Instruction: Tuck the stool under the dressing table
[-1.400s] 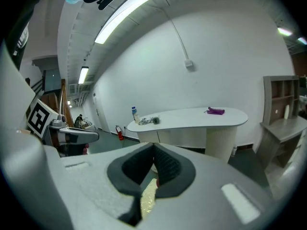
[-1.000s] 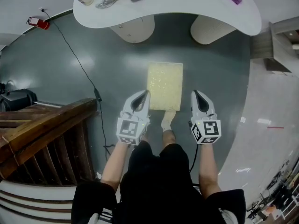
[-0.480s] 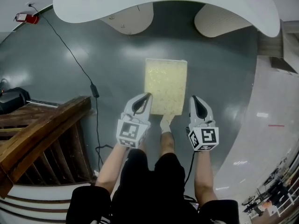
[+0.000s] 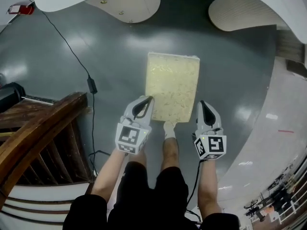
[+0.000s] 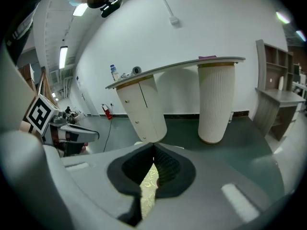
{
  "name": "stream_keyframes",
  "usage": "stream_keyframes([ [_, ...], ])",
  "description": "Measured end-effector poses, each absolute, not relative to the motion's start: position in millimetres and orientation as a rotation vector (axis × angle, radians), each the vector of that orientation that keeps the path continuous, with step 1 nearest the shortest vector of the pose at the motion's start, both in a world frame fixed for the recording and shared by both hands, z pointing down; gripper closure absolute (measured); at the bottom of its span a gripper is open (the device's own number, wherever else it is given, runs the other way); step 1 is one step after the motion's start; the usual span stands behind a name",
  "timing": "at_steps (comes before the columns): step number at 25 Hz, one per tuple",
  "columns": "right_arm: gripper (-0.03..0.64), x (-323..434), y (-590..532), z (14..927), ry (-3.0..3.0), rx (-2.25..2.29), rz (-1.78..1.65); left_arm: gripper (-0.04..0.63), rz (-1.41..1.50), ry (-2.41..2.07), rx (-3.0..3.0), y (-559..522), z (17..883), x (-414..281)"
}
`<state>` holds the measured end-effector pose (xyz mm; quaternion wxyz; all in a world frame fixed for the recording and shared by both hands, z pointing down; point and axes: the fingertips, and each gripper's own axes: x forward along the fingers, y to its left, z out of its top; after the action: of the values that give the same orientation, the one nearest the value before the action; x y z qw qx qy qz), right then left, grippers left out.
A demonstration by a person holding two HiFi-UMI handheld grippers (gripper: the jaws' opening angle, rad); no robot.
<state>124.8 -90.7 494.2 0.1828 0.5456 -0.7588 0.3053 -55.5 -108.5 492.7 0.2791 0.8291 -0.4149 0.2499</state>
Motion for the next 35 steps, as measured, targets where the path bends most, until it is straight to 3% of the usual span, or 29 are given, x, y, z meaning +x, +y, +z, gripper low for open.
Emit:
stream_keyframes([
  [20,0.614,124,-62,624,-2.101,1.537,0.969,0.582,0.672,-1.141,2.096,-80,614,-80],
  [23,0.547,127,-59,633,-2.106,1.548,1.050,0.427,0.578,-1.124,2.047,-80,621,-79],
  [28,0.383,130,-58,652,-2.116,1.543,1.188,0.305,0.562,-1.110,2.018,-82,640,-77],
  [30,0.357,132,-59,662,-2.113,1.553,1.230,0.241,0.531,-1.104,2.000,-83,648,-77],
  [35,0.313,130,-59,681,-2.123,1.555,1.324,0.196,0.522,-1.072,1.974,-79,670,-77],
])
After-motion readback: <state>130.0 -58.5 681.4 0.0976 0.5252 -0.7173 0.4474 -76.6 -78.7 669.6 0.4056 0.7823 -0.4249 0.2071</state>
